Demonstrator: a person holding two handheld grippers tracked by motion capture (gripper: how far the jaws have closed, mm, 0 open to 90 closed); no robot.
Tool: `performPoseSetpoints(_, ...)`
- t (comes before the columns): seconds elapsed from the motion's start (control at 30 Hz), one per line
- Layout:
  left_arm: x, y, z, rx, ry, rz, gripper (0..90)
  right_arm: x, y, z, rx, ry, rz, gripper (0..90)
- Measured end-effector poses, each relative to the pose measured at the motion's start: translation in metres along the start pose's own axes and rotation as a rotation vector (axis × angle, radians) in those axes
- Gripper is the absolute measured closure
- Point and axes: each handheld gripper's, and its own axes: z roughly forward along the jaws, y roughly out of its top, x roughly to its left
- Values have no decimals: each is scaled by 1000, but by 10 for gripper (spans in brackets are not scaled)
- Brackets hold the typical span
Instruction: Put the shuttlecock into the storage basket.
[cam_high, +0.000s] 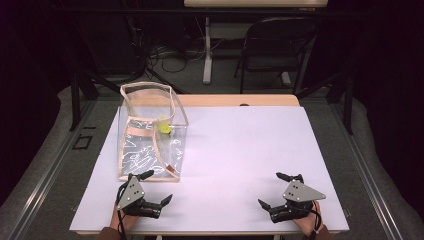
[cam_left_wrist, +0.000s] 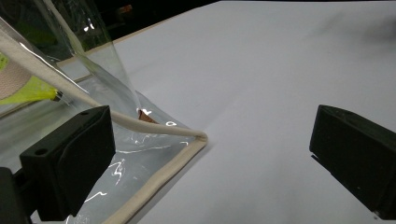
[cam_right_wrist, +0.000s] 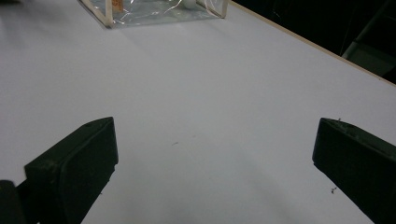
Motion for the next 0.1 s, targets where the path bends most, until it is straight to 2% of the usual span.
performPoseSetpoints(0.1,0,0,1,-1,-4,0,1,-1,-1,0,0,-7,0,0)
